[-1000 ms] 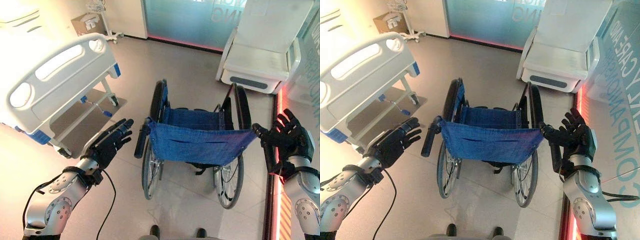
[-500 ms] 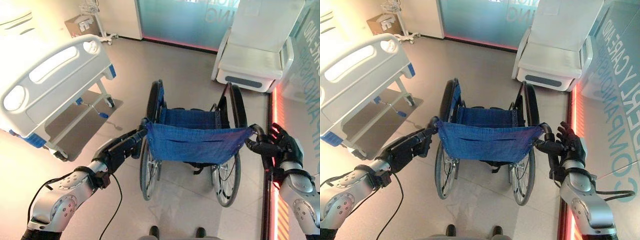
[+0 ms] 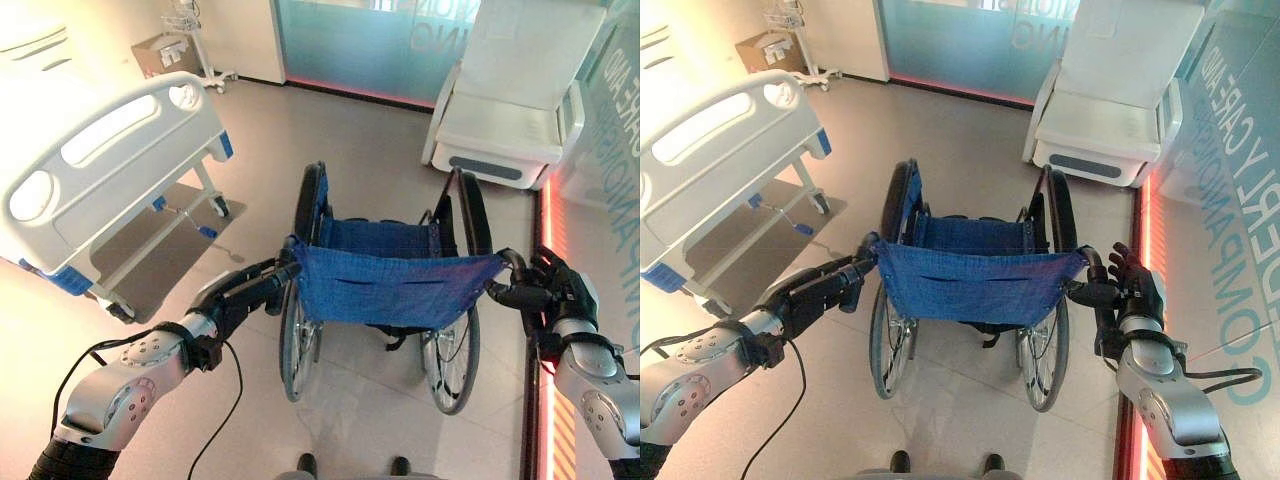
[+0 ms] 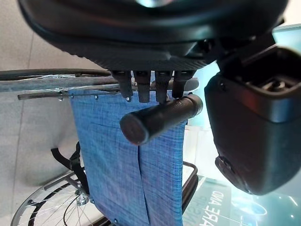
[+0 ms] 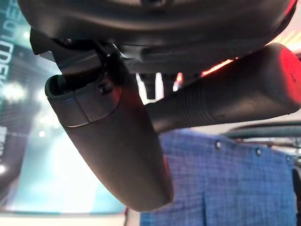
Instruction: Push the wheelchair next to the bed
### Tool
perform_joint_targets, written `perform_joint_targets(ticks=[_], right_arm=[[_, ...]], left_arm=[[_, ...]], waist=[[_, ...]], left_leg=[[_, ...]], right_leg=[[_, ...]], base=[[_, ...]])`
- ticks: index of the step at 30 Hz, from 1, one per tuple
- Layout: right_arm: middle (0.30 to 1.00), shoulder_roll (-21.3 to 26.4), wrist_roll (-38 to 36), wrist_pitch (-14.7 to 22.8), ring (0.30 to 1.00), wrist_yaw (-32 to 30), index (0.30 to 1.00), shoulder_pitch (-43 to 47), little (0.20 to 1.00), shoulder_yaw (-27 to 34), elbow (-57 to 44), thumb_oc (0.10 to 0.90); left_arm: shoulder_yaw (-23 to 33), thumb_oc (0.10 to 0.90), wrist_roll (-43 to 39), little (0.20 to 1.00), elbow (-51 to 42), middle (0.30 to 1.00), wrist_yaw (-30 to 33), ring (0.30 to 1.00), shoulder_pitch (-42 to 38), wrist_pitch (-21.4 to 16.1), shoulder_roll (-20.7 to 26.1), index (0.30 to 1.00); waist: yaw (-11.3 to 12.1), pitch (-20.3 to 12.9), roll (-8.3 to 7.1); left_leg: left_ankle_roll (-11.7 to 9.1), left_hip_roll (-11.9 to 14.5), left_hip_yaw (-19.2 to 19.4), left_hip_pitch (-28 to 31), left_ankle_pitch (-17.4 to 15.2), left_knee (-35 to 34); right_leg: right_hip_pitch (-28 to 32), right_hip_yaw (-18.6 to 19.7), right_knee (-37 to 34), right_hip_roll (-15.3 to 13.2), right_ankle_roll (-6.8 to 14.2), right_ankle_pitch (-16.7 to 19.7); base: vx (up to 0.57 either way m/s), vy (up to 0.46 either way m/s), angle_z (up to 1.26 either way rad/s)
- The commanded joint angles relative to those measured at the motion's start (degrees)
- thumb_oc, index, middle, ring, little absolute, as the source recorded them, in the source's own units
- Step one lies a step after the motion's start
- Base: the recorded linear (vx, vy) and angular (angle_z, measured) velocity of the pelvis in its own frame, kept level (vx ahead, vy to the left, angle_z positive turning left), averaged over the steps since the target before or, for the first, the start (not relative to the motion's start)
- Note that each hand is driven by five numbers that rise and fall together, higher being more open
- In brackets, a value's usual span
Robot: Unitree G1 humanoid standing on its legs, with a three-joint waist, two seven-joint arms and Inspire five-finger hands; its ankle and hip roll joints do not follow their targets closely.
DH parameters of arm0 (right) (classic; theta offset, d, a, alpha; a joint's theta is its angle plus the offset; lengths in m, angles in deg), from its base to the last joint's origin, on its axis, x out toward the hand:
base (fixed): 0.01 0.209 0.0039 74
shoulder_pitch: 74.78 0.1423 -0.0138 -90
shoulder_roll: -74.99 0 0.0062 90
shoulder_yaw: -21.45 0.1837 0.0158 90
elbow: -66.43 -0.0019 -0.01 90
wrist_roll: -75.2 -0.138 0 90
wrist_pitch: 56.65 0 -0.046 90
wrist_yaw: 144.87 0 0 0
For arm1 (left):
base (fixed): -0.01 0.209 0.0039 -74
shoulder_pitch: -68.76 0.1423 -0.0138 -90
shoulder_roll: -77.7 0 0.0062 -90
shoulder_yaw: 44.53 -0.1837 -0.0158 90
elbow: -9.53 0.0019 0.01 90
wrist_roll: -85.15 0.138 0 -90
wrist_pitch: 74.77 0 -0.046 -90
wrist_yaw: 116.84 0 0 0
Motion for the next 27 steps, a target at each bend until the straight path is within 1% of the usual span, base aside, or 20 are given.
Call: perform_joint_targets(ticks=[1, 2, 4, 8, 13, 20, 21, 22, 23, 24, 25, 27], right_arm=[[0.900, 5.6, 2.1, 3.1, 0.900, -1.3, 0.900, 7.5, 0.900, -2.3, -1.5, 0.800], [0.900, 5.7, 2.1, 3.0, 0.900, -1.3, 0.900, 7.6, 0.900, -2.4, -1.4, 0.800], [0.900, 6.2, 2.2, 2.4, 0.900, -1.7, 0.900, 8.1, 0.900, -2.8, -1.1, 0.800], [0.900, 6.6, 3.2, 1.4, 0.900, -2.2, 0.900, 8.5, 0.900, -3.3, -0.3, 0.800], [0.900, 6.7, 4.2, -1.1, 0.900, -2.9, 0.900, 9.9, 0.900, -5.4, 1.6, 0.800], [0.900, 7.2, 4.5, -2.3, 0.900, -2.8, 0.900, 11.5, 0.900, -7.3, 2.7, 0.800], [0.808, 7.3, 4.5, -2.4, 0.808, -2.5, 0.808, 11.6, 0.808, -7.7, 2.6, 0.739], [0.582, 7.3, 4.5, -2.5, 0.582, -2.4, 0.582, 11.8, 0.582, -7.9, 2.7, 0.588], [0.300, 7.3, 4.7, -2.6, 0.300, -2.0, 0.300, 11.8, 0.300, -8.1, 2.8, 0.400], [0.300, 7.3, 4.7, -2.6, 0.300, -1.9, 0.300, 11.8, 0.300, -8.2, 2.9, 0.400], [0.300, 7.5, 4.6, -3.0, 0.300, -1.8, 0.300, 11.9, 0.300, -8.4, 2.6, 0.400], [0.300, 7.4, 4.6, -3.2, 0.300, -1.7, 0.300, 11.8, 0.300, -8.7, 2.5, 0.400]], left_arm=[[-2.0, 0.800, -1.3, 0.900, -0.1, 0.900, -2.3, 0.900, -9.5, -2.2, 1.5, 0.900], [-2.1, 0.800, -1.0, 0.900, 0.1, 0.900, -2.5, 0.900, -9.5, -2.0, 1.5, 0.900], [-3.0, 0.800, 0.0, 0.900, 0.9, 0.900, -3.3, 0.900, -9.5, -0.1, 1.8, 0.900], [-4.2, 0.800, -0.6, 0.900, 2.1, 0.900, -4.9, 0.900, -9.2, 1.2, 1.7, 0.900], [-6.9, 0.800, -0.8, 0.900, 3.2, 0.900, -4.4, 0.900, -10.8, 1.4, 1.3, 0.900], [-8.9, 0.800, -2.4, 0.900, 4.1, 0.900, -2.9, 0.900, -12.7, 2.5, 1.2, 0.900], [-9.3, 0.800, -2.4, 0.900, 4.5, 0.900, -2.8, 0.900, -12.9, 2.3, 0.9, 0.900], [-9.5, 0.800, -2.6, 0.900, 4.8, 0.900, -2.7, 0.900, -13.1, 2.1, 0.8, 0.900], [-9.5, 0.598, -3.3, 0.596, 5.0, 0.596, -2.4, 0.596, -13.2, 2.0, 0.6, 0.596], [-9.5, 0.598, -3.5, 0.596, 5.0, 0.596, -2.2, 0.596, -13.2, 1.9, 0.6, 0.596], [-9.7, 0.408, -4.4, 0.312, 5.0, 0.312, -1.3, 0.312, -13.4, 1.8, 0.4, 0.312], [-9.7, 0.400, -5.2, 0.300, 5.0, 0.300, -0.2, 0.300, -13.4, 1.3, 0.1, 0.300]], waist=[[-1.1, -2.3, 0.54], [-1.1, -2.3, 0.55], [-1.1, -2.0, 0.67], [-1.1, -1.8, 0.85], [-1.3, -1.1, 1.00], [-1.4, -0.4, 0.94], [-1.5, -0.3, 0.90], [-1.5, -0.3, 0.89], [-1.5, -0.3, 0.87], [-1.5, -0.3, 0.86], [-1.5, -0.3, 0.82], [-1.5, -0.3, 0.79]], left_leg=[[-1.7, 1.2, 1.2, -0.5, -1.1, 0.2], [-1.7, 1.2, 1.2, -0.5, -1.0, 0.2], [-1.6, 1.2, 1.1, -0.4, -1.0, 0.2], [-1.5, 1.2, 0.9, -0.3, -0.9, 0.2], [-1.3, 1.3, 1.0, -0.3, -0.6, 0.2], [-1.2, 1.3, 0.8, -0.1, -0.4, 0.2], [-1.2, 1.3, 0.8, 0.0, -0.4, 0.2], [-1.2, 1.3, 0.7, 0.0, -0.3, 0.2], [-1.2, 1.3, 0.6, 0.1, -0.3, 0.2], [-1.2, 1.3, 0.6, 0.1, -0.3, 0.2], [-1.2, 1.4, 0.5, 0.2, -0.3, 0.2], [-1.2, 1.4, 0.5, 0.2, -0.3, 0.2]], right_leg=[[-0.5, 0.2, 0.1, 0.3, 0.5, 1.5], [-0.5, 0.2, 0.1, 0.3, 0.5, 1.5], [-0.4, 0.5, 0.1, 0.4, 0.5, 1.5], [-0.4, 0.9, 0.1, 0.5, 0.5, 1.6], [-0.5, 1.3, 0.1, 0.6, 0.5, 1.7], [-0.2, 1.8, 0.1, 0.8, 0.5, 1.8], [-0.2, 2.0, 0.1, 0.8, 0.6, 1.8], [-0.2, 2.0, 0.1, 0.8, 0.6, 1.8], [-0.1, 2.1, 0.1, 0.9, 0.6, 1.8], [-0.1, 2.1, 0.1, 0.9, 0.6, 1.8], [0.0, 2.2, 0.1, 1.0, 0.6, 1.8], [0.1, 2.2, 0.1, 1.0, 0.5, 1.8]], base=[[0.00, 0.000, 0.00], [0.04, -0.022, 0.00], [0.05, -0.019, 0.00], [0.05, -0.017, -0.01], [0.03, -0.016, -0.01], [0.03, -0.020, -0.04], [0.04, -0.017, -0.01], [0.05, -0.024, -0.01], [0.03, -0.018, -0.01], [0.04, -0.020, -0.01], [0.00, 0.000, 0.00], [0.02, -0.007, -0.01]])
